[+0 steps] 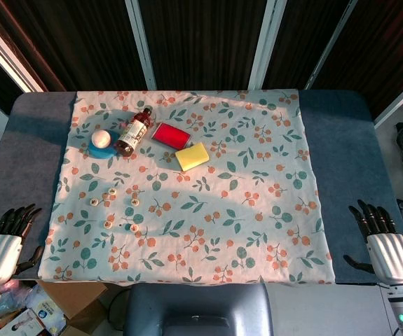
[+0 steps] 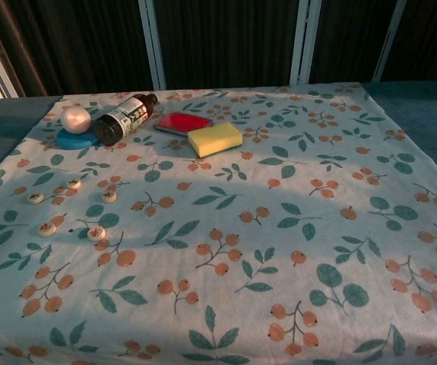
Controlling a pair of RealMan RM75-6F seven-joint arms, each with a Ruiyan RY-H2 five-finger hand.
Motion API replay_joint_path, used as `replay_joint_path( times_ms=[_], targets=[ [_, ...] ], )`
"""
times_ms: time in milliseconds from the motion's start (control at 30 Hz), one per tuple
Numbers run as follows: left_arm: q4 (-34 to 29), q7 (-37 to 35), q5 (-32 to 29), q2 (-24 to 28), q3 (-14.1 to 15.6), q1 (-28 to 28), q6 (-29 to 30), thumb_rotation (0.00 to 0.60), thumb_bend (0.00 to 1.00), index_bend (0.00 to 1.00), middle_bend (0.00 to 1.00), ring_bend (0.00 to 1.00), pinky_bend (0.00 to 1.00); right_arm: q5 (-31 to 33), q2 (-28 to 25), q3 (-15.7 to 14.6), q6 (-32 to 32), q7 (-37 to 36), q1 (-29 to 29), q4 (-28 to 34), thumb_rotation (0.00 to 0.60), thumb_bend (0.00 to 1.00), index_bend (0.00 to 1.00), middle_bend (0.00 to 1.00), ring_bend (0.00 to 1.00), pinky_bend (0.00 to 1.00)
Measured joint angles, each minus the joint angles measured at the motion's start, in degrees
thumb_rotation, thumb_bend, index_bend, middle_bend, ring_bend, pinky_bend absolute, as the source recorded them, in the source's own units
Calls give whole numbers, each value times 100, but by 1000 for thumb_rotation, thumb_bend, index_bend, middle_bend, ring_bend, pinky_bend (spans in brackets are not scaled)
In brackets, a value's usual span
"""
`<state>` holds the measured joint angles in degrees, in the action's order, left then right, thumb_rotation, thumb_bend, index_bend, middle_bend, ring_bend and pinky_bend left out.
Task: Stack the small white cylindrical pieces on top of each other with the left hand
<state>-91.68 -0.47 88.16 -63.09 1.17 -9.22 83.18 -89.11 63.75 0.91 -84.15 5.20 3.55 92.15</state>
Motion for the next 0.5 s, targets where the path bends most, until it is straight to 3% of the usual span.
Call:
replay_joint_path(
  times_ms=[167,233,300,367,400,467,500],
  targets=[
    [-26,27,12,-38,61,-64,-277,600,417,55,28,0,40,-56,-4,-33,20,-1,9,4,600,153,0,0,0,0],
    [-23,-4,53,-93,88,-122,-418,600,417,59,73,51,163,-74,-5,-44,41,-3,22,8,600,152,0,0,0,0],
    [33,-58,74,-240,70,-189,-521,600,418,78,221,238,458,-69,-2,-46,62,3,29,6,600,152,0,0,0,0],
    [162,-106,48,-487,-11,-254,-545,600,425,111,484,542,810,-53,3,-44,98,14,44,4,600,153,0,0,0,0],
    [236,-123,22,-621,-59,-288,-562,600,429,134,632,695,923,-46,6,-44,116,20,52,4,600,153,0,0,0,0],
    [434,-139,-84,-973,-191,-382,-631,600,431,195,879,916,999,-26,14,-41,147,49,67,5,600,153,0,0,0,0],
    [521,-134,-155,-1135,-254,-427,-676,600,431,218,937,962,1000,-19,18,-39,156,62,72,8,600,153,0,0,0,0]
  ],
)
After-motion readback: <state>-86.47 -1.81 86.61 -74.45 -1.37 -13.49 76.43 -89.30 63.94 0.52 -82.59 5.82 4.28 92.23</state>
